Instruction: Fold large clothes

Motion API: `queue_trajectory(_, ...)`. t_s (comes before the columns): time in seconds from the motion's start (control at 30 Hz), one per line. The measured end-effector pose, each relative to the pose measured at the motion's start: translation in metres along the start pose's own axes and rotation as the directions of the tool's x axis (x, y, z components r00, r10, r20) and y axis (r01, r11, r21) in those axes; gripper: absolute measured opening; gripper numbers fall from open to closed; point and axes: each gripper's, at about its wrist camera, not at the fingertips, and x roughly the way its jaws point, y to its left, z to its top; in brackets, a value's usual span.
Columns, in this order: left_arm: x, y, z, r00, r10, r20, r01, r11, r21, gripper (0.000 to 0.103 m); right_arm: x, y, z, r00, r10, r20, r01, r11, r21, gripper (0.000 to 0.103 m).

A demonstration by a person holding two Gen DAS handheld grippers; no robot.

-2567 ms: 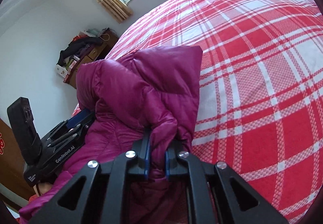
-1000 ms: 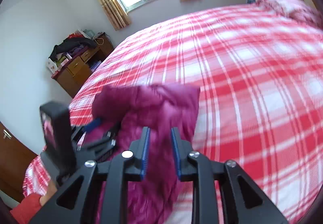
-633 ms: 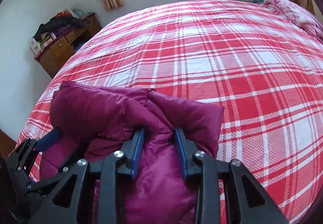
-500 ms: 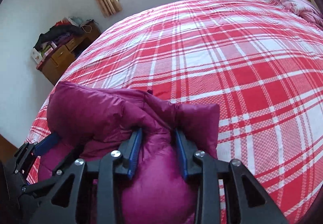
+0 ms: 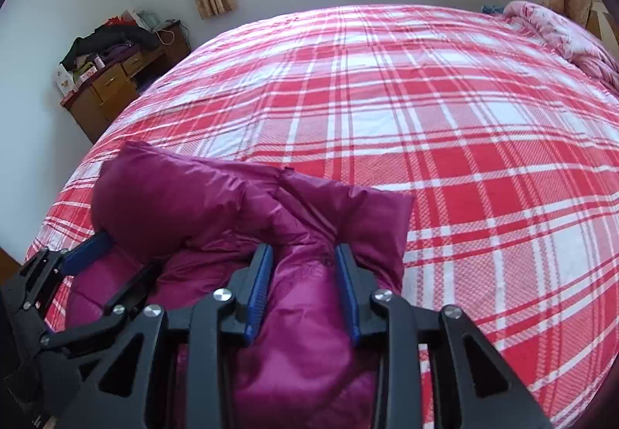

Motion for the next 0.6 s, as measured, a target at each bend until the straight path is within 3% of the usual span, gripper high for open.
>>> queue_trajectory(0.13, -0.001, -0.001, -0.001, 1.0, 0.011, 0.01, -0.011, 1.0, 0.001, 0.066, -0.022, 0.003, -0.008, 1.0, 0.019, 0.014, -0.02, 1.0, 0.015, 0.035)
queue_trajectory(0.27, -0.002, -0.002, -0.001, 0.999, 0.026, 0.02, -0.026, 1.0, 0.004, 0.066, 0.007, 0.003, -0.025, 0.999, -0.02, -0.041, 0.02, 1.0, 0.015, 0.035)
queue_trajectory(0.43, -0.001, -0.004, -0.001, 0.999, 0.048, 0.021, -0.048, 0.999, 0.01, 0.067, 0.02, 0.006, -0.033, 0.996, -0.088, 0.015, 0.087, 0.996, 0.032, 0.036)
queue_trajectory(0.6, -0.002, -0.006, -0.002, 0.997, 0.064, 0.034, -0.065, 0.998, 0.01, 0.068, 0.019, 0.005, -0.033, 0.995, -0.092, 0.029, 0.091, 0.995, 0.031, 0.037)
